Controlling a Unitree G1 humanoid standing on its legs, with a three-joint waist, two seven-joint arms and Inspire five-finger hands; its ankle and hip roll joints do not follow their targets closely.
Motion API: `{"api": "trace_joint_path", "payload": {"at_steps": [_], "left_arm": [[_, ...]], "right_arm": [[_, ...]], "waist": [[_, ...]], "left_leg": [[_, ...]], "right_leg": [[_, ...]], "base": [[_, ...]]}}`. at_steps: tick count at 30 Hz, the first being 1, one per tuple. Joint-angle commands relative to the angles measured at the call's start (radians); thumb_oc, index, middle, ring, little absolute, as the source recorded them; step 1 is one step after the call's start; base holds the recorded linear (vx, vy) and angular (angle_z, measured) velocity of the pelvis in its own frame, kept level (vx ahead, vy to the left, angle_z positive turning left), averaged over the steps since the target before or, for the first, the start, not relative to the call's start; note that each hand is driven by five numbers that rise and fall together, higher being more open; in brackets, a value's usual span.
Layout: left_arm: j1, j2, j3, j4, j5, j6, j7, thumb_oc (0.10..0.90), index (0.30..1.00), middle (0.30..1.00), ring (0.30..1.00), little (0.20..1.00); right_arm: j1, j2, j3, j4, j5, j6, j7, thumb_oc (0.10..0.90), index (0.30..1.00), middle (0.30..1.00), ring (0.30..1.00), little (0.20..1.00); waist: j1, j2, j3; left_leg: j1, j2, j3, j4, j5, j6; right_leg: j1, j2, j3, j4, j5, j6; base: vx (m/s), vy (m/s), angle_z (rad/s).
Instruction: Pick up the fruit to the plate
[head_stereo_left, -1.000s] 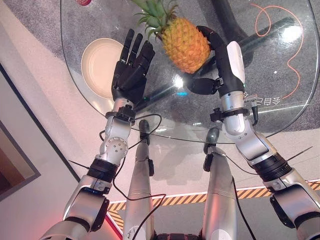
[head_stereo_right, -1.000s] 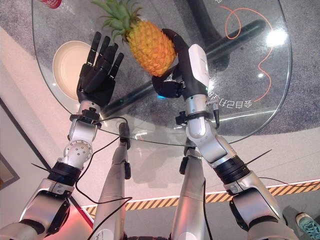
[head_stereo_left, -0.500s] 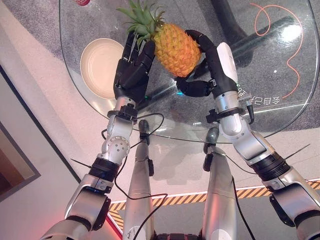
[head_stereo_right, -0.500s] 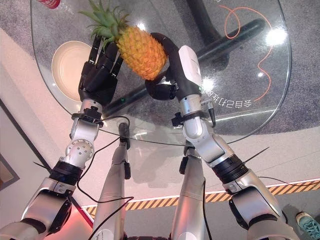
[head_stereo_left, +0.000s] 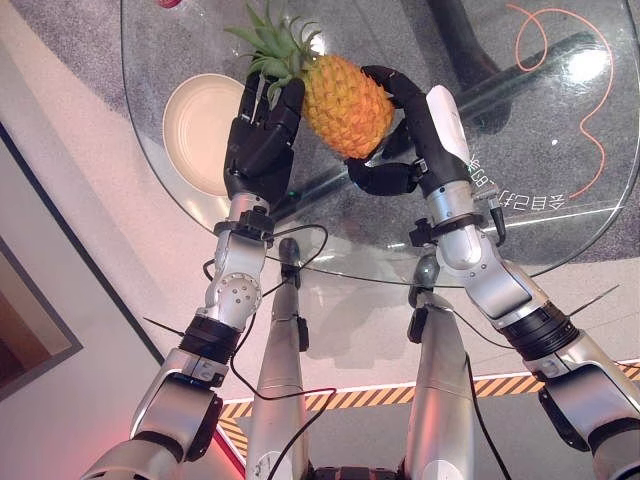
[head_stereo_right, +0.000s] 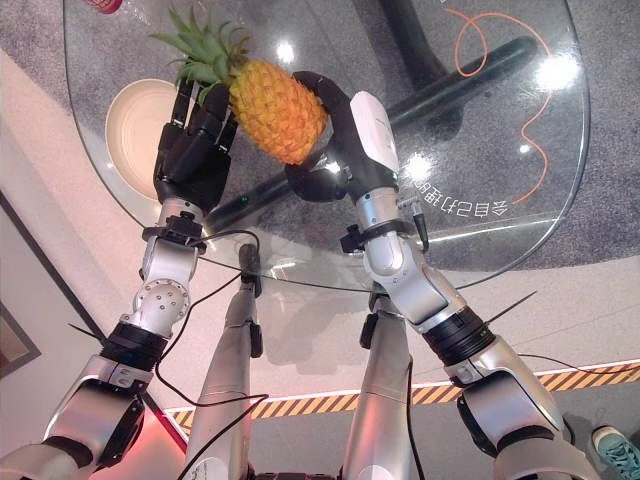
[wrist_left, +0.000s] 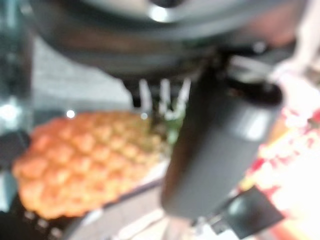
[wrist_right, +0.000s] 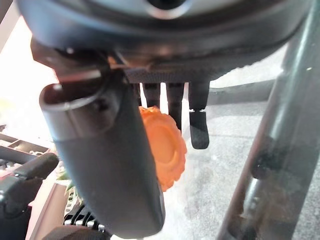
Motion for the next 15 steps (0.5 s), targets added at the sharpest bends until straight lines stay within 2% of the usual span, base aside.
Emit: {"api": "trace_joint_path", "payload": {"at_steps": [1, 7, 15], "left_arm": [[-0.096, 0.000, 0.013, -0.177, -0.010, -0.100, -0.060, 0.800, 0.900, 0.900, 0.900, 0.900], [-0.099, -0.012, 0.028, -0.179, -0.027, -0.107, -0.068, 0.800, 0.900, 0.900, 0.900, 0.900], [-0.094, -0.015, 0.037, -0.188, -0.045, -0.087, -0.079, 0.800, 0.900, 0.900, 0.900, 0.900]], "right_arm": [[-0.148, 0.047, 0.032, -0.195, -0.017, -0.101, -0.003, 0.100, 0.300, 0.300, 0.300, 0.200], [-0.155, 0.047, 0.037, -0.187, -0.042, -0.100, 0.011, 0.100, 0.300, 0.300, 0.300, 0.200], [-0.160, 0.023, 0.038, -0.194, -0.062, -0.133, 0.040, 0.100, 0.300, 0.300, 0.300, 0.200]], "waist": [[0.003, -0.058, -0.022], [0.006, -0.060, -0.022], [0.006, -0.062, -0.022]], "left_leg": [[0.007, -0.087, 0.052, 0.070, -0.072, 0.080], [0.004, -0.089, 0.048, 0.074, -0.074, 0.079], [0.003, -0.089, 0.047, 0.082, -0.078, 0.079]], "right_leg": [[0.102, 0.104, -0.075, -0.287, 0.212, -0.033], [0.101, 0.106, -0.076, -0.284, 0.209, -0.035], [0.098, 0.104, -0.076, -0.276, 0.207, -0.033]], "base": [[0.00, 0.000, 0.00], [0.00, 0.000, 0.00], [0.00, 0.000, 0.00]]}}
